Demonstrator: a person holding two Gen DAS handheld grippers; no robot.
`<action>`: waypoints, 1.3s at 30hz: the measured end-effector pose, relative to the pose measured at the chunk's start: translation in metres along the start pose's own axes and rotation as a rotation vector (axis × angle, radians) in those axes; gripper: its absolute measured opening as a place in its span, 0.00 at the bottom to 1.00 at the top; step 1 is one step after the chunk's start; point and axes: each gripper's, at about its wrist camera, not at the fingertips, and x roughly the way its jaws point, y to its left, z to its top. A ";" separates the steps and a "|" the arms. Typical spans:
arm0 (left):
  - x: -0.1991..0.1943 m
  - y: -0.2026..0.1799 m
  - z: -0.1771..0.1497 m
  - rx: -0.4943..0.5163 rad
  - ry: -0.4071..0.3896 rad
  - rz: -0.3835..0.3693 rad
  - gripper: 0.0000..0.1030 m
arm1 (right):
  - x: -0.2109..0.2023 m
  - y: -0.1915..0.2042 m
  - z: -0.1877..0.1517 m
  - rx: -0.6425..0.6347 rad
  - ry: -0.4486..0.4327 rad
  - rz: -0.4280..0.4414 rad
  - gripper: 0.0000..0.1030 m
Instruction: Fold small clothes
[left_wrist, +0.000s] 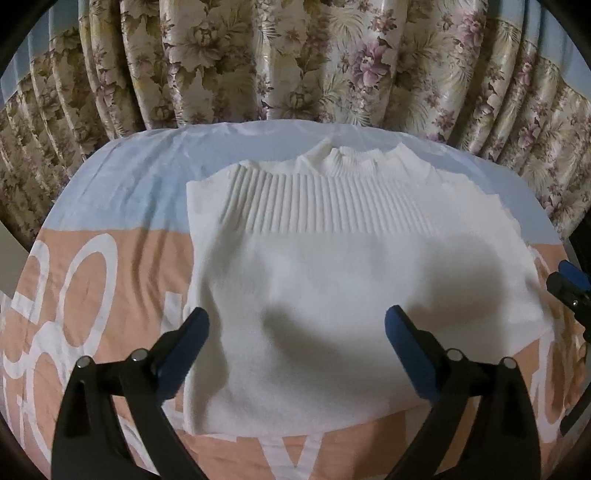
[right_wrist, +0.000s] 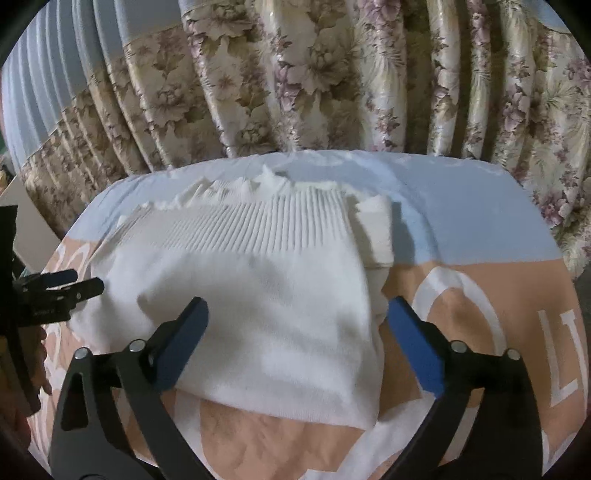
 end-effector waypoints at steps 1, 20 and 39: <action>-0.001 -0.001 0.001 0.001 0.000 0.002 0.94 | -0.001 0.000 0.002 0.004 -0.007 -0.009 0.97; 0.006 -0.029 0.022 0.009 0.018 0.005 0.94 | 0.001 -0.032 0.006 0.123 0.013 -0.026 0.97; 0.065 -0.063 0.036 0.080 0.048 0.041 0.94 | 0.069 -0.067 0.009 0.181 0.121 0.190 0.70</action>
